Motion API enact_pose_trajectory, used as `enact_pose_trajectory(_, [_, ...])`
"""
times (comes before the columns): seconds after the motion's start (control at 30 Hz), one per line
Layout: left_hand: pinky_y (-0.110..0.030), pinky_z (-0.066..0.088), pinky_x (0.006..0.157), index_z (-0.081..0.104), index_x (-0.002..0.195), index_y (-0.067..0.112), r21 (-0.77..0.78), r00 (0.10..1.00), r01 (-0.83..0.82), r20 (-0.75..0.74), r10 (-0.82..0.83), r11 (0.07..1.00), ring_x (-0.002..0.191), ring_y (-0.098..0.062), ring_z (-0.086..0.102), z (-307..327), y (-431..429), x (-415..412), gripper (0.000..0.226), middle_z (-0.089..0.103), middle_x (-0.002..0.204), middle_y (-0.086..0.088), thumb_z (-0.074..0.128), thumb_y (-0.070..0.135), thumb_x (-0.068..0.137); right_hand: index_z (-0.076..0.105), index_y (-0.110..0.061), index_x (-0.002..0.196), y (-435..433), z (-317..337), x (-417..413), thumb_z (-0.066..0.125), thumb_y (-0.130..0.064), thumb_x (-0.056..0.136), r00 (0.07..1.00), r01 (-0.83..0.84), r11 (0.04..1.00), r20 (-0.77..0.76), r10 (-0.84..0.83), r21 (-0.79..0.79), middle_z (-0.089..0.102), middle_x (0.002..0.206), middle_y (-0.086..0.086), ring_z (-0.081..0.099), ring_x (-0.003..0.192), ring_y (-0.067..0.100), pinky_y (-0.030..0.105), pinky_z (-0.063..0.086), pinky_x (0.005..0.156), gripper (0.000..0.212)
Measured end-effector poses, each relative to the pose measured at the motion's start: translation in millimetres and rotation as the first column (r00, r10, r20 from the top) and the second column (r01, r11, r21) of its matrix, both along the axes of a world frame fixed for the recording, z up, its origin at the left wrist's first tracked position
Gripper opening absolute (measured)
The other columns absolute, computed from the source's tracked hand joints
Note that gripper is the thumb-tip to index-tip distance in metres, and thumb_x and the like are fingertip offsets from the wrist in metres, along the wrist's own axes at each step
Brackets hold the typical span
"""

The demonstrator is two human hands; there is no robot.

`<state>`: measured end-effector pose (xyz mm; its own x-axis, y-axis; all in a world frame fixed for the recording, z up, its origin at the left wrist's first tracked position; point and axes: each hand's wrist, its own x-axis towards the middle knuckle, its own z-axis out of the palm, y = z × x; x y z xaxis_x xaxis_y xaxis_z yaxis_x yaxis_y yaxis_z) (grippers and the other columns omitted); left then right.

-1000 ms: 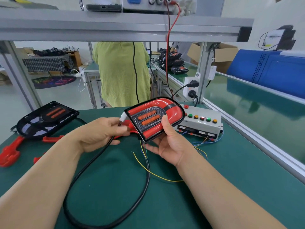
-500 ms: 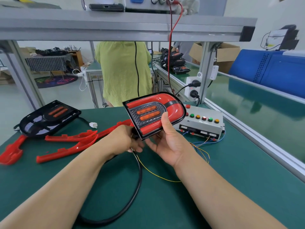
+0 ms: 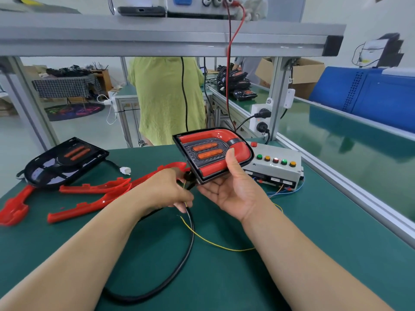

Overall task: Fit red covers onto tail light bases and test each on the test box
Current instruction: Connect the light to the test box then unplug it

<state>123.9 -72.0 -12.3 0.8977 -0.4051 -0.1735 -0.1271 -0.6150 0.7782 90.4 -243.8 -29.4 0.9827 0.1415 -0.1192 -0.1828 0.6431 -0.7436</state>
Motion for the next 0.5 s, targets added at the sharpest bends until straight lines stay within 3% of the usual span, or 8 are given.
enact_pose_trajectory(0.1, [-0.028,0.045,0.065,0.053,0.113,0.012,0.033,0.982,0.094,-0.17,-0.087,0.995,0.064,-0.019,0.073,5,4,-3,0.032,0.077,0.081,-0.011,0.068,0.006,0.085,0.063,-0.004,0.112,-7,1,1,0.061,-0.057,0.069,1.0,0.021,0.997,-0.001,-0.021,0.07,0.075,0.098,0.018,0.075,0.085,0.028,0.04,0.062,0.071,0.068])
enact_pose_trajectory(0.2, [-0.03,0.044,0.067,0.06,0.11,0.007,0.071,0.969,0.148,-0.209,-0.13,0.986,0.057,-0.019,0.069,17,12,-6,0.034,0.074,0.072,-0.011,0.073,0.011,0.078,0.064,-0.004,0.106,-11,2,2,0.06,-0.06,0.076,1.0,0.014,0.997,-0.029,-0.012,0.079,0.075,0.093,0.019,0.075,0.08,0.029,0.04,0.063,0.067,0.064])
enact_pose_trajectory(0.3, [-0.023,0.045,0.065,0.068,0.094,-0.001,0.214,0.981,0.164,-0.137,-0.137,0.963,0.051,-0.015,0.062,37,22,-9,0.037,0.067,0.059,-0.004,0.071,0.022,0.064,0.066,-0.006,0.104,-15,3,3,0.055,-0.06,0.087,0.998,-0.022,0.996,-0.05,0.026,0.083,0.075,0.091,0.018,0.075,0.076,0.03,0.038,0.062,0.061,0.057])
enact_pose_trajectory(0.37, [-0.015,0.041,0.056,0.068,0.078,0.003,0.376,0.986,0.164,-0.024,-0.167,0.912,0.047,-0.011,0.055,52,28,-13,0.024,0.061,0.052,0.004,0.074,0.024,0.071,0.071,-0.007,0.101,-17,4,2,0.06,-0.056,0.08,0.996,-0.076,0.992,-0.045,0.081,0.098,0.075,0.093,0.016,0.075,0.076,0.031,0.037,0.062,0.058,0.054])
enact_pose_trajectory(0.5, [-0.026,0.025,0.05,0.049,0.057,0.015,0.612,0.97,0.127,0.089,-0.227,0.78,0.045,-0.012,0.03,75,30,-26,0.033,0.034,0.046,0.007,0.073,0.031,0.074,0.078,-0.011,0.096,-20,6,-2,0.063,-0.051,0.08,0.975,-0.217,0.967,-0.009,0.22,0.134,0.075,0.095,0.013,0.074,0.078,0.033,0.04,0.062,0.059,0.046])
